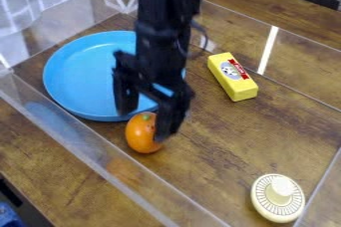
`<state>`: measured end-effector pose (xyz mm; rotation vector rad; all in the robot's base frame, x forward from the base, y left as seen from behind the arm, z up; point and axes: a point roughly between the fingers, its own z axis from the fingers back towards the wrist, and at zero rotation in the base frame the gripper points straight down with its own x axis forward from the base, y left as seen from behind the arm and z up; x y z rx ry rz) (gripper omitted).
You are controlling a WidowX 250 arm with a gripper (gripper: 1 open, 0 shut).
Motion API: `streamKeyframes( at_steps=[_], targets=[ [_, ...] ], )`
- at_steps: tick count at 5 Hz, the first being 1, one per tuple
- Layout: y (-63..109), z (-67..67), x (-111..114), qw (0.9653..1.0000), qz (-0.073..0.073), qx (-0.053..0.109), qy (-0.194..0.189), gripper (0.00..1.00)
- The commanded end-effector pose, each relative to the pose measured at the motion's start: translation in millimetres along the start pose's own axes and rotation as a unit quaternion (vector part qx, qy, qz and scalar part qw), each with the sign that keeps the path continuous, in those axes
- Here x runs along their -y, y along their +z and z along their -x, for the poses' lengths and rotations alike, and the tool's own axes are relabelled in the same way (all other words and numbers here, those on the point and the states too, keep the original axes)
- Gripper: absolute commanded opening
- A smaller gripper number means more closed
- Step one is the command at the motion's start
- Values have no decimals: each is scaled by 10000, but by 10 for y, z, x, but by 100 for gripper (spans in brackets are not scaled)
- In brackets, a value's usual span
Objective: Put the orange ball in the blue tray
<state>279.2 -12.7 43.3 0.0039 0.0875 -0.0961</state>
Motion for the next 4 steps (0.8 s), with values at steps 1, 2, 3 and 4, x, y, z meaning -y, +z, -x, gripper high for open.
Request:
streamKeyframes(
  at_steps=[1, 2, 3, 4],
  targets=[
    [-64, -55, 11, 9993, -63, 282, -229, 100],
    [-115, -63, 3, 9989, -71, 360, -293, 100],
    [-143, -68, -1, 9987, -56, 398, -312, 0],
    [-147, -73, -2, 9985, -57, 432, -321, 0]
  ],
)
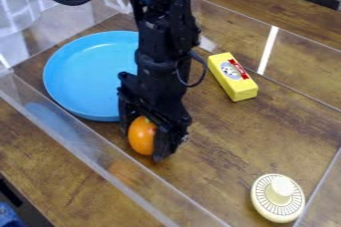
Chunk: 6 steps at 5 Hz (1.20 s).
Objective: Put the orange ball in the blue tray
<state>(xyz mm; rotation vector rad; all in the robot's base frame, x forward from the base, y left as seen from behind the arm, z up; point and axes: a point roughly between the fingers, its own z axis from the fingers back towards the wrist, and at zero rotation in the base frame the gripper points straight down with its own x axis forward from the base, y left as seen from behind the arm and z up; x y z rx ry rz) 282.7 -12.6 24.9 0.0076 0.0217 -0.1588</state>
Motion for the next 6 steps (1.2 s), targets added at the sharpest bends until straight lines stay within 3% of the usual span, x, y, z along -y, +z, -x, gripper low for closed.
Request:
streamKeyframes(
  at_steps=[1, 6],
  targets=[
    [29, -29, 0, 9999, -16, 137, -18, 0],
    [19, -54, 3, 9995, -34, 293, -62, 0]
  ],
)
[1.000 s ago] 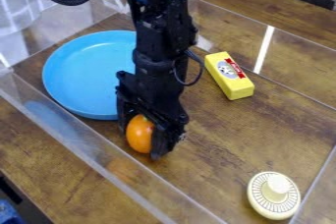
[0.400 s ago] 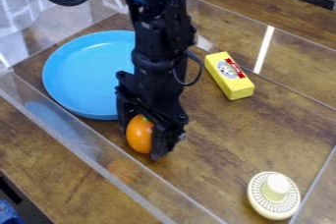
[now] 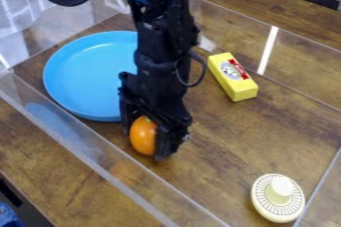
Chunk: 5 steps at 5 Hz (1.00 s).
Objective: Put the orange ball in the blue tray
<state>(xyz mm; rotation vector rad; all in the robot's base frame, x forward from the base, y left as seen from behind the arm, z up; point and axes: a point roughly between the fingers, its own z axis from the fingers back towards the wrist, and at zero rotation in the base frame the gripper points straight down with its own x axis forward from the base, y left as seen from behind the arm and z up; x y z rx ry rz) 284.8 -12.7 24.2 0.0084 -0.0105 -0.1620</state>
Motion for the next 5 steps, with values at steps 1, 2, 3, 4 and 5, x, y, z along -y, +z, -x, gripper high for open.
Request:
streamKeyframes(
  at_steps=[1, 2, 3, 4, 5],
  targets=[
    [37, -38, 3, 9999, -36, 153, -58, 100],
    [58, -30, -3, 9998, -63, 145, -81, 0],
    [89, -23, -6, 9998, -101, 128, -95, 100],
    [88, -24, -8, 9998, -112, 151, -113, 100],
    [79, -26, -11, 9997, -113, 163, -152, 0]
  ],
)
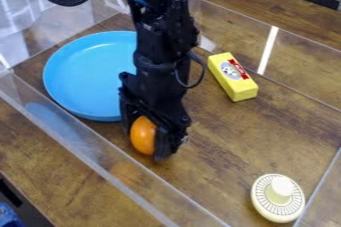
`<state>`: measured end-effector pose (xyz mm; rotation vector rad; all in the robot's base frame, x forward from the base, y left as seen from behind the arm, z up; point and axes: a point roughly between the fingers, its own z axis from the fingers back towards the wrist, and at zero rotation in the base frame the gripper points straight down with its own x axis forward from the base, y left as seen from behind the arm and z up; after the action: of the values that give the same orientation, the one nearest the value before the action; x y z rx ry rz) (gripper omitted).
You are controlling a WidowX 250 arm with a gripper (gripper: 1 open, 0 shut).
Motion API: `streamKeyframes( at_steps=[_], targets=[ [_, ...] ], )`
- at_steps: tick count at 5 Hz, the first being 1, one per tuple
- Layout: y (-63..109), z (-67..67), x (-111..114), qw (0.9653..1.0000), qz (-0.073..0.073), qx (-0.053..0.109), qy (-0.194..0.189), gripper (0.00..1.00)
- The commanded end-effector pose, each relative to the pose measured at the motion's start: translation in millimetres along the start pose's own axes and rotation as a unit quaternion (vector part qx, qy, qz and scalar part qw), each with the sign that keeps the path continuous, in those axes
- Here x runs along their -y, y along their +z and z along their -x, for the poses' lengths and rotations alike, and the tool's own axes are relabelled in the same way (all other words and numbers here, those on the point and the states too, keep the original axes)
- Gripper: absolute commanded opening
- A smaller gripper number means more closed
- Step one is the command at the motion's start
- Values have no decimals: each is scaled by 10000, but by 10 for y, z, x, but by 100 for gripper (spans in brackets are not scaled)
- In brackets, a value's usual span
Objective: Put the orange ball in the blue tray
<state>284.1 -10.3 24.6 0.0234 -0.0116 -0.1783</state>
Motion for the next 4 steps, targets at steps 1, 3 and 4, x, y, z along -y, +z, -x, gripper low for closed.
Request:
streamKeyframes(
  at_steps=[1, 3, 4],
  targets=[
    [88, -38, 7, 9998, -53, 164, -114, 0],
    [119, -38, 0, 9996, -84, 164, -202, 0],
    [134, -39, -4, 9995, -98, 165, -245, 0]
  ],
)
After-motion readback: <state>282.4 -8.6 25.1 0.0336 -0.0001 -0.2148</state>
